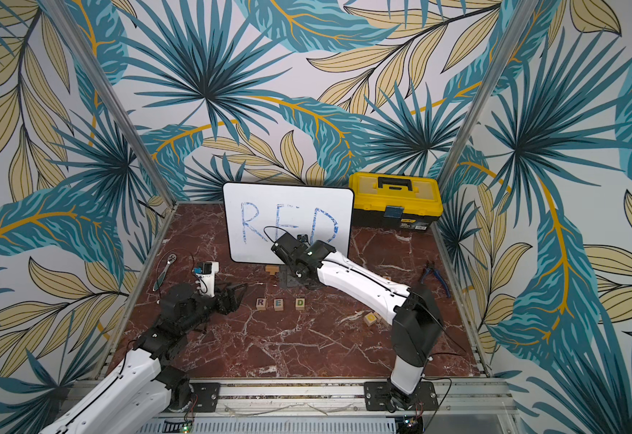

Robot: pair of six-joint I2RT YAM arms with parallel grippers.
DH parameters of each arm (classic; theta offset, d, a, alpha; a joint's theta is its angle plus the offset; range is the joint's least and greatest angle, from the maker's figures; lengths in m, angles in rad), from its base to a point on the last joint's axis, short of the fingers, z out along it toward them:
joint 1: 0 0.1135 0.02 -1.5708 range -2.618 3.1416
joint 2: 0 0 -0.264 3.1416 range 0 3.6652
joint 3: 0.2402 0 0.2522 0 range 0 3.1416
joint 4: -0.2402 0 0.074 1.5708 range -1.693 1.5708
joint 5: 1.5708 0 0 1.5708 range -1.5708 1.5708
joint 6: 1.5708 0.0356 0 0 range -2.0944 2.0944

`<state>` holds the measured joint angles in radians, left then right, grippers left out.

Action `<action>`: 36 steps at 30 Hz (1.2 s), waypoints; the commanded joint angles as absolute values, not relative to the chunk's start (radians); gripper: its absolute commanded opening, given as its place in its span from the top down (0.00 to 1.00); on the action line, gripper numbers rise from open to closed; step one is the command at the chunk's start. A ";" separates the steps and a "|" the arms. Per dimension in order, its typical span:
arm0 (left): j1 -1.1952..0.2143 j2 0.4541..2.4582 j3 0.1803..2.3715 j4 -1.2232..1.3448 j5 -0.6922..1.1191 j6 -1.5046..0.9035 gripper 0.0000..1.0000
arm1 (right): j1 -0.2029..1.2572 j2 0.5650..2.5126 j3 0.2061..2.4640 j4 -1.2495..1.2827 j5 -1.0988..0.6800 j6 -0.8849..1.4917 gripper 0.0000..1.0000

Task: Assemble the uppercase word "red" with letter blocks
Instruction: Reset both arms

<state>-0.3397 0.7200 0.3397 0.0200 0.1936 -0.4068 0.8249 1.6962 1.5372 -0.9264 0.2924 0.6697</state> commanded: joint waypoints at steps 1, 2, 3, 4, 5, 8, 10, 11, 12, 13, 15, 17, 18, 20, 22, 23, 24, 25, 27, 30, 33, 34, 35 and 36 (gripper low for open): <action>-0.341 0.784 0.402 0.047 0.062 -0.361 0.26 | 0.780 1.586 1.475 -0.904 0.438 0.565 0.01; -0.342 0.813 0.414 0.070 0.035 -0.347 0.26 | 0.756 1.542 1.453 -0.885 0.459 0.532 0.01; -0.341 0.833 0.422 0.090 0.004 -0.339 0.26 | 0.734 1.500 1.427 -0.867 0.480 0.501 0.01; -0.341 0.852 0.426 0.124 -0.033 -0.331 0.26 | 0.704 1.451 1.394 -0.843 0.504 0.471 0.01; -0.340 0.869 0.428 0.158 -0.067 -0.324 0.25 | 0.664 1.398 1.361 -0.821 0.517 0.448 0.01; -0.326 0.919 0.426 0.247 -0.104 -0.324 0.25 | 0.559 1.250 1.239 -0.722 0.562 0.376 0.01; -0.320 0.967 0.431 0.292 -0.117 -0.327 0.24 | 0.489 1.157 1.156 -0.636 0.592 0.325 0.01; -0.314 0.983 0.431 0.305 -0.123 -0.327 0.24 | 0.464 1.125 1.122 -0.607 0.607 0.309 0.01; -0.307 0.995 0.433 0.320 -0.132 -0.324 0.23 | 0.434 1.091 1.079 -0.562 0.643 0.280 0.01; -0.295 1.005 0.431 0.335 -0.139 -0.319 0.23 | 0.413 1.069 1.047 -0.524 0.671 0.262 0.01; -0.252 1.017 0.426 0.357 -0.142 -0.317 0.22 | 0.359 1.028 0.975 -0.445 0.685 0.235 0.01; -0.207 1.031 0.423 0.371 -0.151 -0.306 0.21 | 0.300 1.002 0.896 -0.344 0.692 0.216 0.01; -0.184 1.042 0.419 0.381 -0.162 -0.297 0.21 | 0.262 0.996 0.849 -0.285 0.688 0.207 0.01; -0.144 1.062 0.417 0.393 -0.168 -0.278 0.20 | 0.190 1.006 0.763 -0.142 0.659 0.182 0.01; -0.104 1.073 0.415 0.416 -0.157 -0.275 0.20 | 0.118 1.042 0.658 0.029 0.657 0.153 0.01; -0.103 1.080 0.420 0.420 -0.169 -0.251 0.20 | 0.081 1.062 0.625 0.085 0.632 0.157 0.01; -0.103 1.091 0.431 0.419 -0.182 -0.224 0.20 | 0.042 1.090 0.597 0.138 0.610 0.173 0.01; -0.102 1.104 0.441 0.420 -0.188 -0.198 0.20 | 0.013 1.118 0.572 0.199 0.590 0.181 0.01; -0.099 1.144 0.458 0.420 -0.224 -0.160 0.19 | -0.010 1.168 0.519 0.336 0.582 0.154 0.01; -0.065 1.216 0.454 0.456 -0.219 -0.152 0.19 | -0.027 1.227 0.486 0.445 0.577 0.122 0.01; -0.040 1.315 0.432 0.535 -0.193 -0.151 0.19 | -0.057 1.283 0.477 0.494 0.573 0.109 0.01; -0.036 1.350 0.439 0.577 -0.181 -0.144 0.20 | -0.070 1.300 0.475 0.501 0.555 0.111 0.01; -0.034 1.366 0.454 0.571 -0.152 -0.114 0.23 | -0.076 1.309 0.480 0.502 0.543 0.110 0.01; -0.034 1.376 0.463 0.567 -0.133 -0.089 0.23 | -0.077 1.313 0.480 0.508 0.542 0.102 0.01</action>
